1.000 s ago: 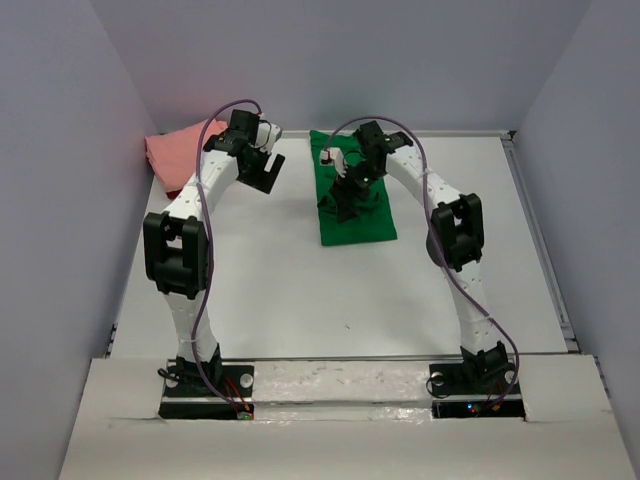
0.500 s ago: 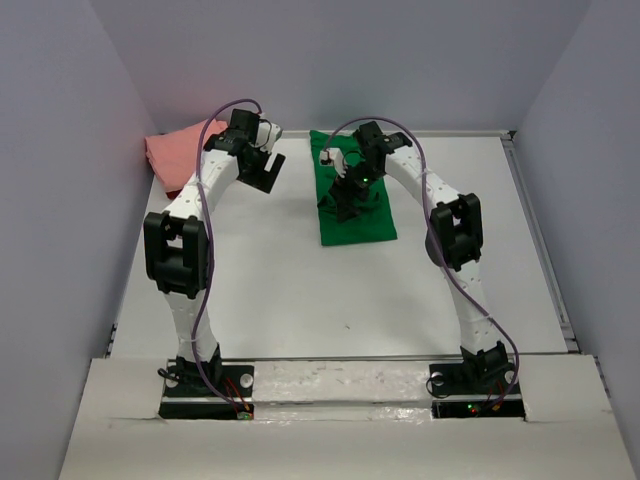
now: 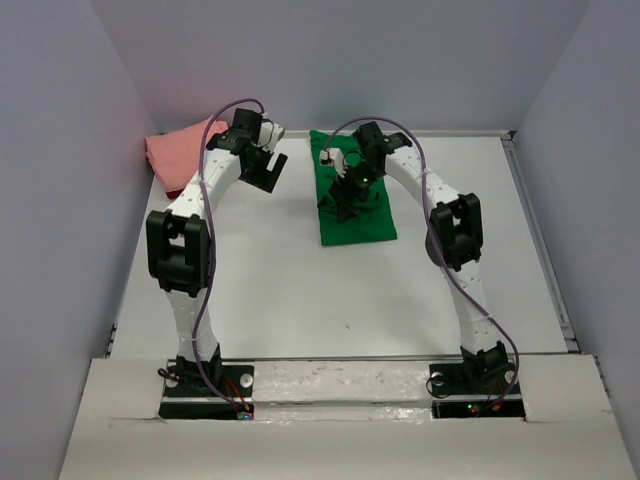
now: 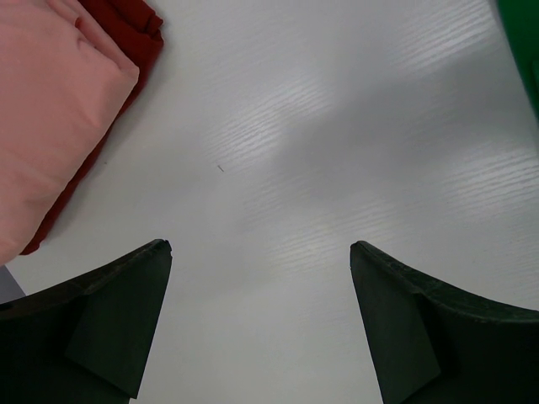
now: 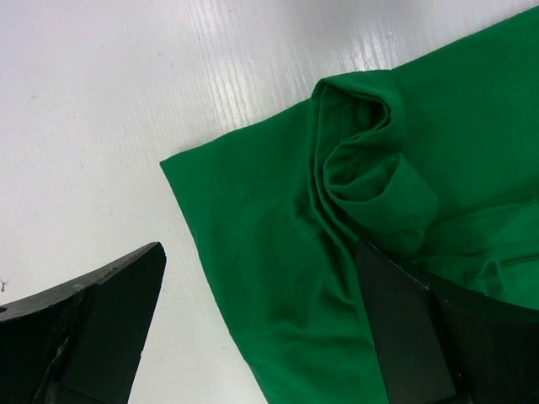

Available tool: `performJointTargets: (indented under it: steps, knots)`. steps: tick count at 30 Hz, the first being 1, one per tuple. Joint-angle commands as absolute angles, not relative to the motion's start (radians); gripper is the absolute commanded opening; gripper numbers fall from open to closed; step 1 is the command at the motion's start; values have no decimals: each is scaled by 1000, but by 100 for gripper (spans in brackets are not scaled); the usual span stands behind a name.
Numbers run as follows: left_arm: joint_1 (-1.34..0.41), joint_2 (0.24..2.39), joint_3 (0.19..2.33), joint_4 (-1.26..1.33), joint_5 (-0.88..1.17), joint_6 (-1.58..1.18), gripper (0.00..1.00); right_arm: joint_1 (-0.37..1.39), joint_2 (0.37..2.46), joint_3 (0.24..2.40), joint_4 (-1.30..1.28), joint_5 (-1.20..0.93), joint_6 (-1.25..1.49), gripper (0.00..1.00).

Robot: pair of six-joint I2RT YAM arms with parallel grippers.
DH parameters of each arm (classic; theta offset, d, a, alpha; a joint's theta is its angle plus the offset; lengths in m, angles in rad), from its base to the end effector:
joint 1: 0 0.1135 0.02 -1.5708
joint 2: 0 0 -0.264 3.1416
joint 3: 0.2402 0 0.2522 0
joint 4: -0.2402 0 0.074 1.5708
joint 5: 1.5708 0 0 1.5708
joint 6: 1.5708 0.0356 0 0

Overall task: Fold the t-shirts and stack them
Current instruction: Fold the folded rectangular tshirt in 1/3 of the way

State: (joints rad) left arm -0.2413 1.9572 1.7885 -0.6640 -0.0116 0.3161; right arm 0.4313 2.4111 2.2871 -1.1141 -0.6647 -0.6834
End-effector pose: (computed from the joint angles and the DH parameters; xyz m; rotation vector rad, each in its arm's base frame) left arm 0.4320 -0.1059 0.2950 0.6562 2.3127 0.0487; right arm 0.4454 0.2292 0.2225 -1.5100 2.1366 0.8392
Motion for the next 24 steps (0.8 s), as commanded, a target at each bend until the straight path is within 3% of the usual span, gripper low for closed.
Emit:
performJointTargets:
  steps: [1, 24]
  knots:
    - [-253, 1953, 1836, -683, -11, 330, 99, 428, 2390, 2283, -1112, -689, -676, 100]
    - [-256, 1968, 1816, -678, -29, 333, 99, 390, 2497, 2281, -1020, -627, -680, 100]
